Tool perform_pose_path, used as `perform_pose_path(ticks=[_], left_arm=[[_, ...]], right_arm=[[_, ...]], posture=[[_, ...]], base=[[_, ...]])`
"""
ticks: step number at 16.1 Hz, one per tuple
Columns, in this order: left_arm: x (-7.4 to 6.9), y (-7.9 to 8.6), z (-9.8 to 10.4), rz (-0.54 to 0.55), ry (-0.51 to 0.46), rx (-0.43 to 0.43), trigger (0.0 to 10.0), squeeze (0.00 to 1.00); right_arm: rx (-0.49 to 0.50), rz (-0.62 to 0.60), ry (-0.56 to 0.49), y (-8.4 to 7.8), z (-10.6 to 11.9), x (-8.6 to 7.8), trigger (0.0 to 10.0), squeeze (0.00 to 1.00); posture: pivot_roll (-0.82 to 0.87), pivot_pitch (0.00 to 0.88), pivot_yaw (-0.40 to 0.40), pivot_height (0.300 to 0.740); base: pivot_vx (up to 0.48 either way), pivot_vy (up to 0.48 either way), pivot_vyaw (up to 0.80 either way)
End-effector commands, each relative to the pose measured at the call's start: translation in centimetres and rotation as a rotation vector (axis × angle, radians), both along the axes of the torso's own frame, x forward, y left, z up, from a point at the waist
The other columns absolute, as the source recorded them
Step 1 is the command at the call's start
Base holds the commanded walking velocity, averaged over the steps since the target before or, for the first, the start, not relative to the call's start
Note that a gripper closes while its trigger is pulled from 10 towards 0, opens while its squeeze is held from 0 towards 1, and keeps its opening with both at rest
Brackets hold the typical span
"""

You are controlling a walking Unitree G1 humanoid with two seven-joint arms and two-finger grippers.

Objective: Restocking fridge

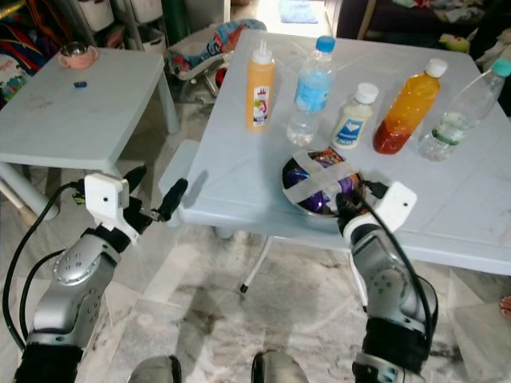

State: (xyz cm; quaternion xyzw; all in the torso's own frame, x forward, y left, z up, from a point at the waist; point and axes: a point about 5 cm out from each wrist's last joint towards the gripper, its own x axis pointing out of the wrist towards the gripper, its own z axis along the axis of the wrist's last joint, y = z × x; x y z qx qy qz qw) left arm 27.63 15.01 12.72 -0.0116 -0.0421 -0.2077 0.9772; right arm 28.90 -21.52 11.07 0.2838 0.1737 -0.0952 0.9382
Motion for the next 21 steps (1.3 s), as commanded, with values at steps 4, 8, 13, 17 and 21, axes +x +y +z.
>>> perform_pose_path(ticks=[4,8,13,17,21], left_arm=[[0.0,-0.1,0.2,-0.016,-0.012,0.025,10.0,0.00],[0.0,0.0,0.2,-0.019,-0.013,0.030,10.0,0.00],[0.3,0.5,1.0,-0.013,-0.037,0.059,10.0,0.00],[0.5,1.9,-0.1,0.165,0.041,0.042,10.0,0.00],[-1.3,3.4,-3.5,0.348,0.202,-0.016,10.0,0.00]], right_arm=[[0.066,0.001,0.094,-0.5,-1.3,0.1,0.6,0.00],[0.093,-0.037,0.105,-1.1,-1.3,0.4,0.1,0.00],[0.121,-0.033,0.114,0.4,-1.0,0.8,0.0,0.00],[0.019,-0.019,0.045,1.1,-0.5,0.2,0.0,0.00],[-0.168,-0.055,-0.046,0.0,-0.4,-1.3,0.0,0.00]], posture=[[-0.07,0.093,-0.019,0.740],[-0.07,0.096,-0.018,0.740],[-0.06,0.109,-0.014,0.740],[-0.06,0.113,-0.019,0.740],[-0.08,0.066,-0.019,0.740]], base=[[0.000,0.000,0.00],[0.000,0.000,0.00],[0.000,0.000,0.00],[0.000,0.000,0.00],[0.000,0.000,0.00]])
